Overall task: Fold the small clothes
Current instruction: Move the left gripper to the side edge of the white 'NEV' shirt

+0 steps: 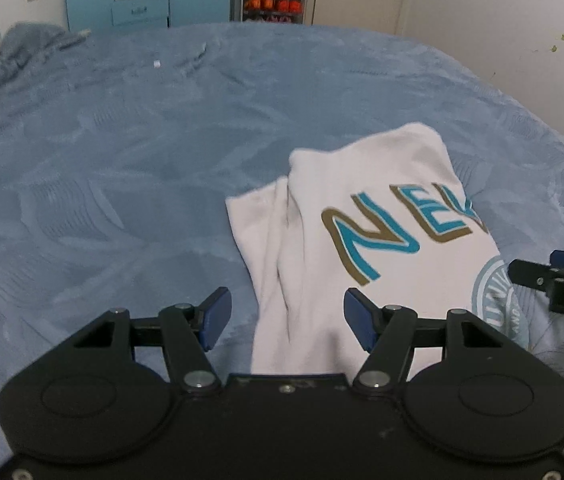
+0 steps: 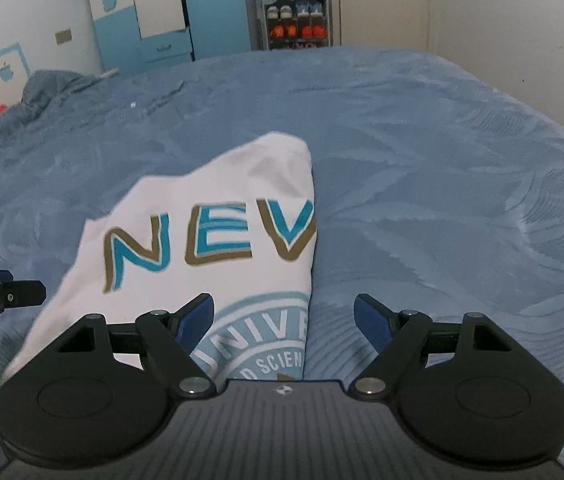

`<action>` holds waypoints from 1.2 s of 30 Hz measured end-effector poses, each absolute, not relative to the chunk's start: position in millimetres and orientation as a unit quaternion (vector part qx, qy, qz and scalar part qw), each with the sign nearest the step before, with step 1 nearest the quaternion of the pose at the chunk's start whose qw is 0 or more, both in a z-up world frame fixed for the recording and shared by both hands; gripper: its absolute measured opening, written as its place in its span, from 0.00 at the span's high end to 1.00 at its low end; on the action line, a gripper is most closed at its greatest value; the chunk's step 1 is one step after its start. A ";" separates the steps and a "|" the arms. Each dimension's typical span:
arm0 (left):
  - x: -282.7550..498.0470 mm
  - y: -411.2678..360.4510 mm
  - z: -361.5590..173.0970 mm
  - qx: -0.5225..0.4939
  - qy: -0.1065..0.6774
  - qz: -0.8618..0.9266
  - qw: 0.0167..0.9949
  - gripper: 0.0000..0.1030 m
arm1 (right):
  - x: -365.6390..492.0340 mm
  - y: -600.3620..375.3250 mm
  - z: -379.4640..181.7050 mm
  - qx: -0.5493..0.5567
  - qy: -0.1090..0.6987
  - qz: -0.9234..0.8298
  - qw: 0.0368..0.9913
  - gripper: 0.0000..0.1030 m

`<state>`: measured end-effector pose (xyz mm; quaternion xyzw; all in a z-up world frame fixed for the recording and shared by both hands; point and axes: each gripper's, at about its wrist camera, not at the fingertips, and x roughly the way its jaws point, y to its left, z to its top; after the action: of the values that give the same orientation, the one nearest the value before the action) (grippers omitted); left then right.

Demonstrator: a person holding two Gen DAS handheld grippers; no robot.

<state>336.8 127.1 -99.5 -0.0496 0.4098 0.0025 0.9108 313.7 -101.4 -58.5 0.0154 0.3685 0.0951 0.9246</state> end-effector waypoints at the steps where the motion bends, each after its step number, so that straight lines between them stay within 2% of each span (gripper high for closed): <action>1: 338.4 127.4 -105.2 -0.055 0.413 -0.002 0.909 0.38 | 316.2 -101.6 -64.2 0.017 0.373 0.094 0.923 0.09; 7: 348.8 118.0 -134.3 -0.048 0.432 -0.040 0.900 0.38 | 324.2 -112.9 -92.3 0.055 0.397 0.108 0.910 0.09; 13: 354.2 117.9 -144.0 -0.060 0.412 -0.039 0.908 0.36 | 331.9 -117.0 -99.2 0.084 0.393 0.131 0.906 0.09; 18: 366.8 127.4 -156.5 -0.088 0.418 -0.038 0.903 0.27 | 340.2 -102.6 -102.3 0.067 0.388 0.141 0.908 0.09; 22: 371.9 141.5 -165.4 -0.138 0.420 -0.033 0.896 0.23 | 345.9 -103.0 -108.1 0.086 0.387 0.143 0.907 0.00; 26: 375.9 142.5 -173.7 -0.151 0.417 -0.036 0.895 0.19 | 350.2 -102.5 -115.7 0.101 0.387 0.147 0.905 0.00; 33: 390.2 133.5 -181.1 -0.144 0.414 -0.027 0.899 0.12 | 348.5 -86.2 -119.4 0.060 0.375 0.142 0.914 0.00; 36: 390.5 126.7 -179.8 -0.132 0.408 -0.018 0.903 0.15 | 346.7 -82.7 -117.0 0.057 0.369 0.143 0.917 0.09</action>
<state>390.5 126.7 -179.8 -0.1315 0.4085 -0.0180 0.9031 346.7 -82.7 -117.0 0.0571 0.3688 0.1427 0.9167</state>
